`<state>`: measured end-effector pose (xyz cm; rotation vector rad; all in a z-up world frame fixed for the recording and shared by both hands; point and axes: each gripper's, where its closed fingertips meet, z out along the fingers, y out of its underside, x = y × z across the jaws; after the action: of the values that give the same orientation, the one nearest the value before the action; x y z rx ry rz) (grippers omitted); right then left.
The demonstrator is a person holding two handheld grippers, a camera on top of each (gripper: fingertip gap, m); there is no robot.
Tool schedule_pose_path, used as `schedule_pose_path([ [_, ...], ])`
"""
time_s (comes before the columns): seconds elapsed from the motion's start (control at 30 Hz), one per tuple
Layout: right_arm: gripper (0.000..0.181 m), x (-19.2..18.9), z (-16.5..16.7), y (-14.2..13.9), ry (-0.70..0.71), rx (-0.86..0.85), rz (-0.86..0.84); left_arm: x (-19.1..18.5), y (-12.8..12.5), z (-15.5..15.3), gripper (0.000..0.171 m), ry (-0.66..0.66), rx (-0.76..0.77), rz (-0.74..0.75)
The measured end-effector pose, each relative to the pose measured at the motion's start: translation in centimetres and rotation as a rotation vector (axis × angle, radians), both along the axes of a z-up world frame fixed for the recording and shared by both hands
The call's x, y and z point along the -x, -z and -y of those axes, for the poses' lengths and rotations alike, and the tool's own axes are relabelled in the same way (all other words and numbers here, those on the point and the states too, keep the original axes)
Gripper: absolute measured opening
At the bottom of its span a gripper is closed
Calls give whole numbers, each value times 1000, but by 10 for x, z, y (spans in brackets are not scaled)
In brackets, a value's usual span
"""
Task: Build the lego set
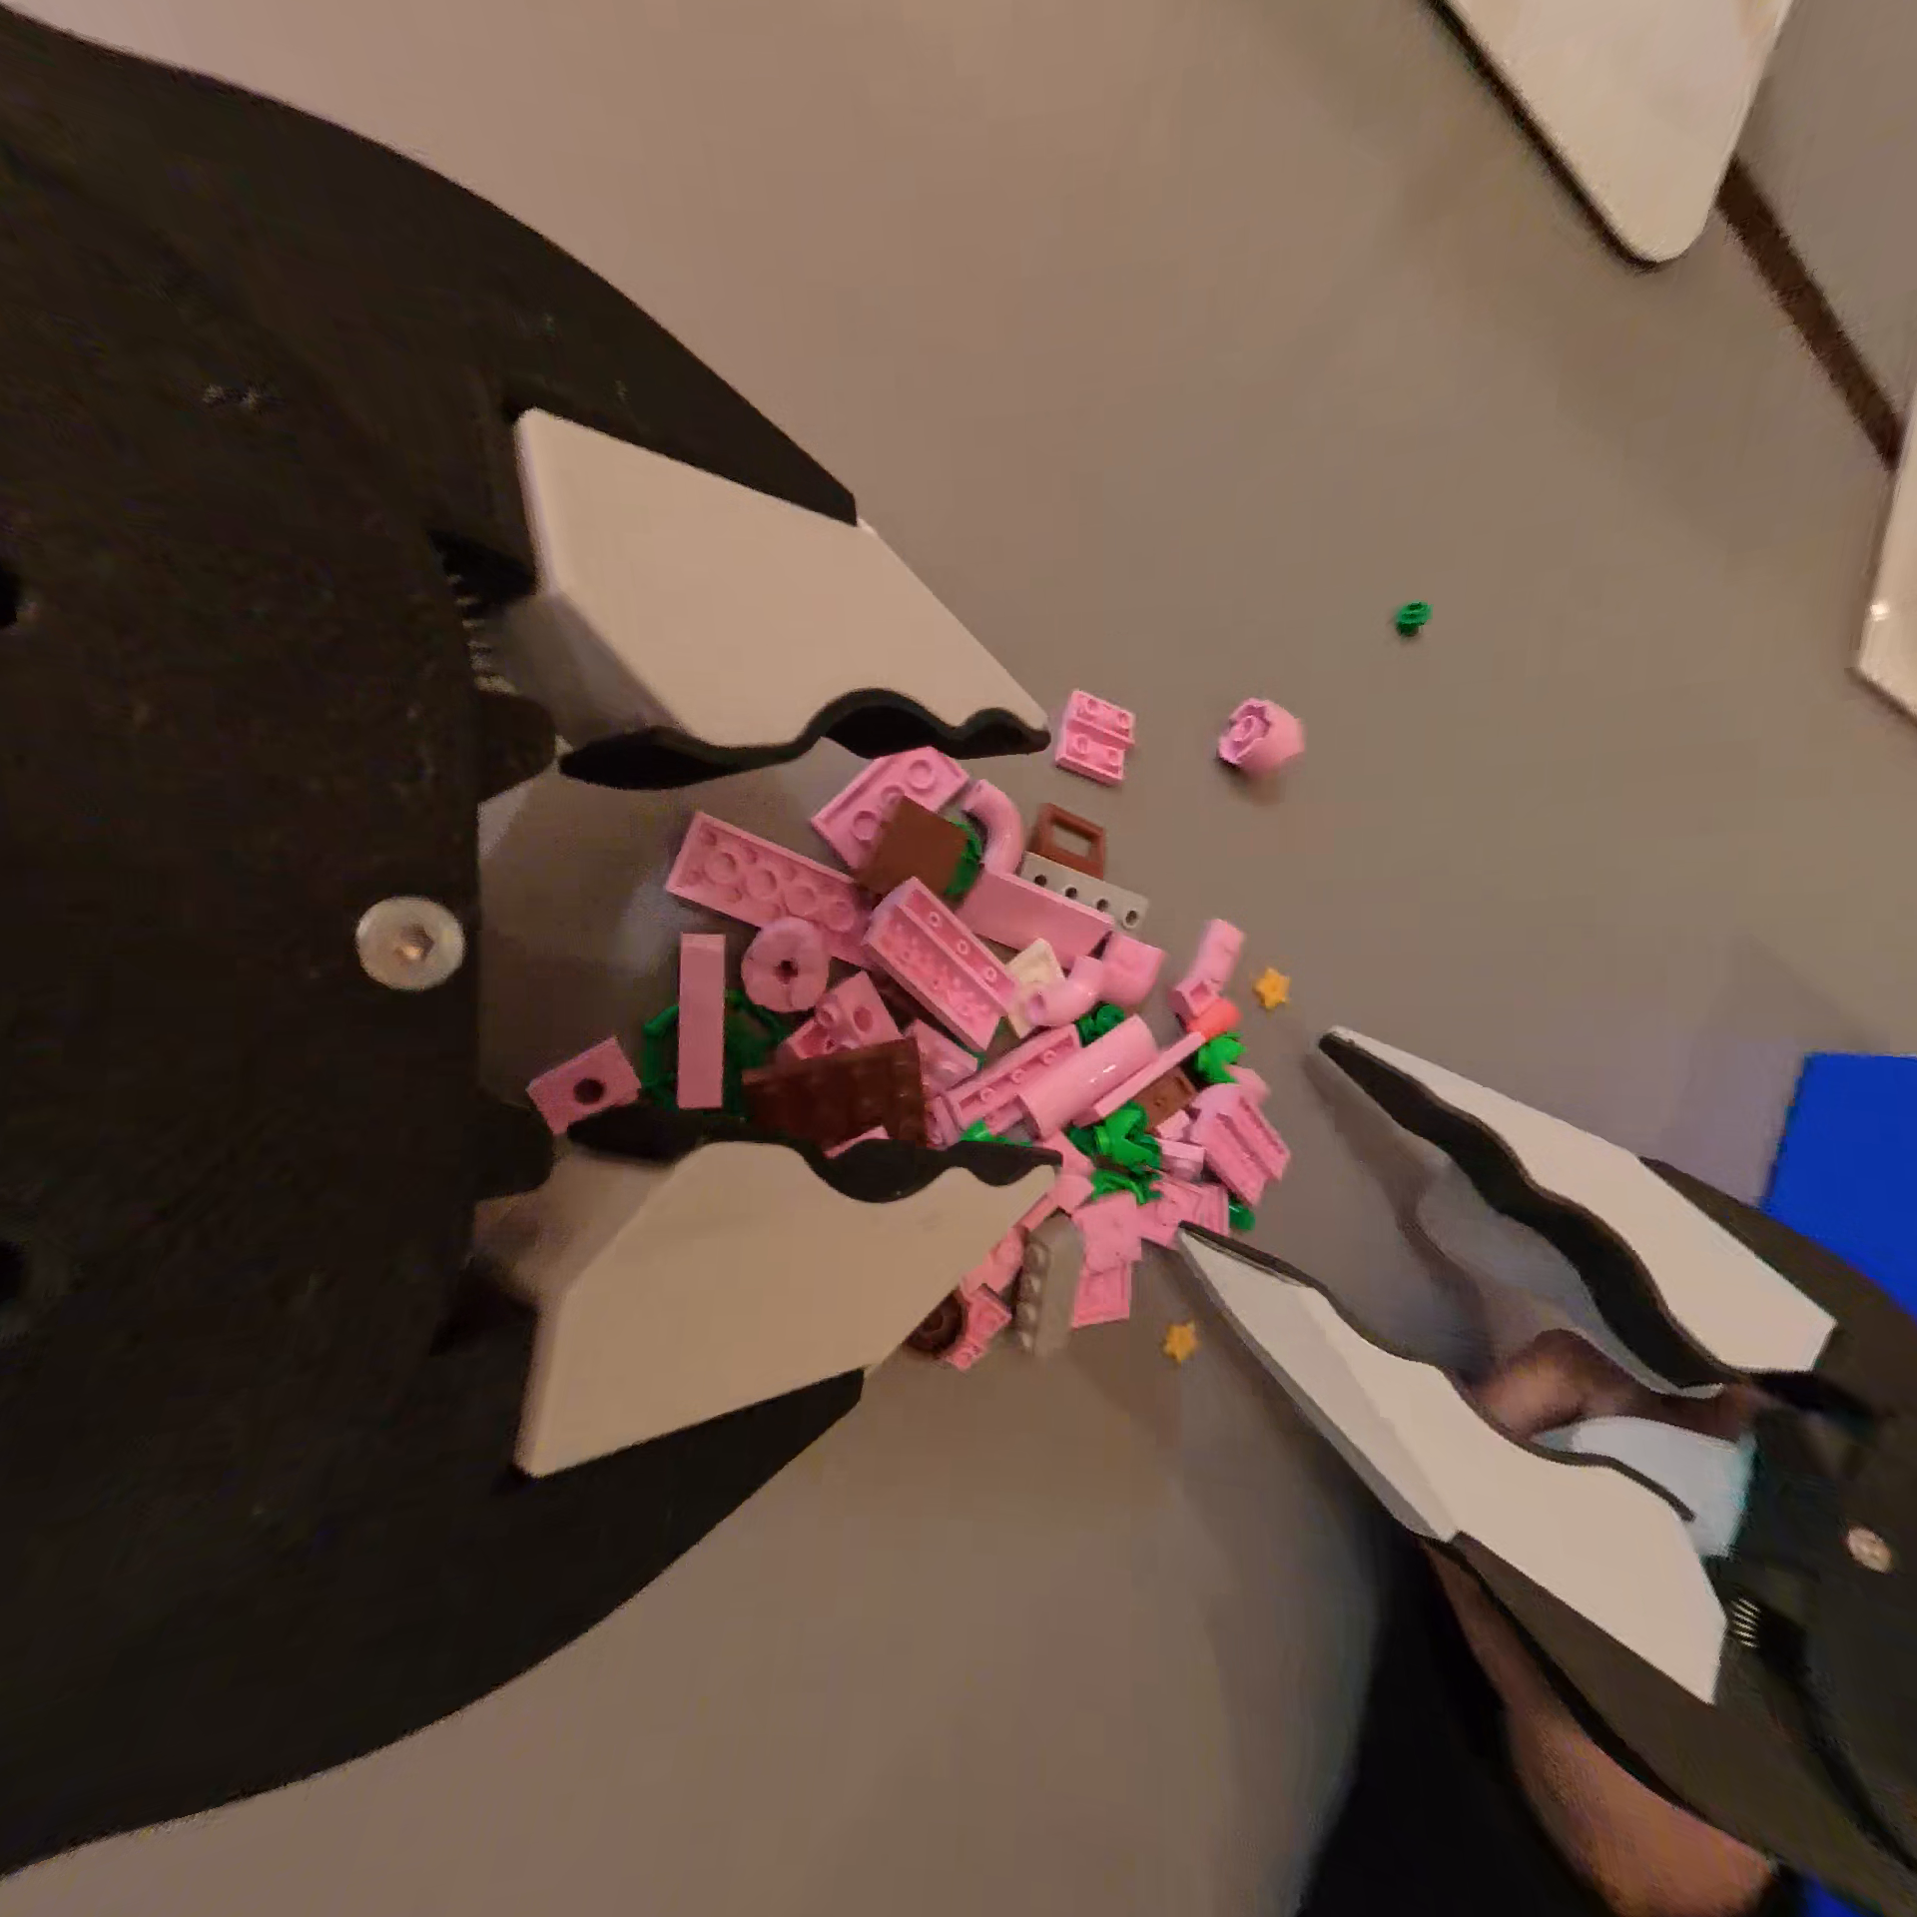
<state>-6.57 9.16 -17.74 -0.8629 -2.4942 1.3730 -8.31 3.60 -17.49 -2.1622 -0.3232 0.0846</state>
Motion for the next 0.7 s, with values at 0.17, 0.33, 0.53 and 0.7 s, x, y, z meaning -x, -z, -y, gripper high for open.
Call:
schedule_pose_path([
  [0.17,34,-7,4,15,-58,-53,91,10,6,8,37,-75,21,69],
  [0.33,18,-3,-4,14,-19,-90,19,3,11,14,45,-43,3,222],
  [0.53,14,12,-22,7,82,-65,-14,-6,11,18,22,-4,0,255],
  [0.7,14,20,-31,-4,145,4,-33,-3,9,25,5,-10,0,210],
])
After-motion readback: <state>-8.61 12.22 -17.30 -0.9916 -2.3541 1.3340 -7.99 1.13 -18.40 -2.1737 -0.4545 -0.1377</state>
